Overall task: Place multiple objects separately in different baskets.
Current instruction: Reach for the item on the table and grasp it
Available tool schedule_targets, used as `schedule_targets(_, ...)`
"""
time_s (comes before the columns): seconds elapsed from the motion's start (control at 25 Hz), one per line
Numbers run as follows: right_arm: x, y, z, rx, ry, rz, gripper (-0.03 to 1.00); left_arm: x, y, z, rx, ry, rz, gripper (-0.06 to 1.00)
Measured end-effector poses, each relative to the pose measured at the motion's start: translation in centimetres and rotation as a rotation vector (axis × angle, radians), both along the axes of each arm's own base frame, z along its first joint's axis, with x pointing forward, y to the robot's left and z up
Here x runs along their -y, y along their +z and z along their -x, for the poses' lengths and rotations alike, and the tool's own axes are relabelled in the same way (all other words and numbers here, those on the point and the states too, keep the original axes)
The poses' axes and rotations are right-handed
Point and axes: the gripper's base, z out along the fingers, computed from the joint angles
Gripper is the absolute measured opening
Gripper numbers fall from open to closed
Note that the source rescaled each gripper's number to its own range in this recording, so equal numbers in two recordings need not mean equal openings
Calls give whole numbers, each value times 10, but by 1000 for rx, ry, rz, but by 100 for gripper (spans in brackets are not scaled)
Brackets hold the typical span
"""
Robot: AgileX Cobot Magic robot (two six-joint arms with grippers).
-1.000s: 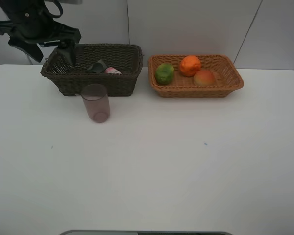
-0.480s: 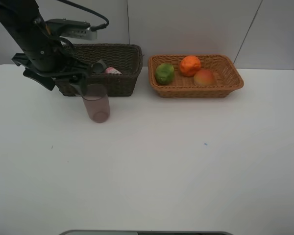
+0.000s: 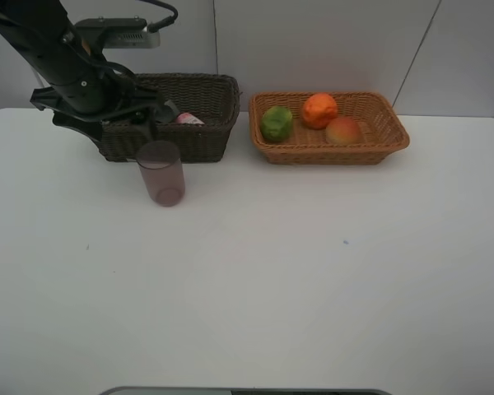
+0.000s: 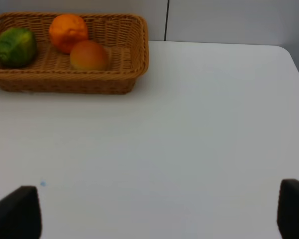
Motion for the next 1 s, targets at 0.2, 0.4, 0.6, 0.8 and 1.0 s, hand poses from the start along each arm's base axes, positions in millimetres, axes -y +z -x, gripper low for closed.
schedule_targets(0.2, 0, 0, 0, 0, 0, 0, 100, 3, -19, -7, -20, 19, 3, 100)
schedule_targets(0.4, 0, 0, 0, 0, 0, 0, 100, 5, -36, -12, -43, 27, -2, 100)
schedule_targets(0.6, 0, 0, 0, 0, 0, 0, 100, 7, -49, -17, -42, 38, 6, 100)
schedule_targets(0.8, 0, 0, 0, 0, 0, 0, 100, 8, -63, -20, -56, 43, 3, 100)
schedule_targets(1.0, 0, 0, 0, 0, 0, 0, 100, 8, -69, -21, -66, 50, 3, 98)
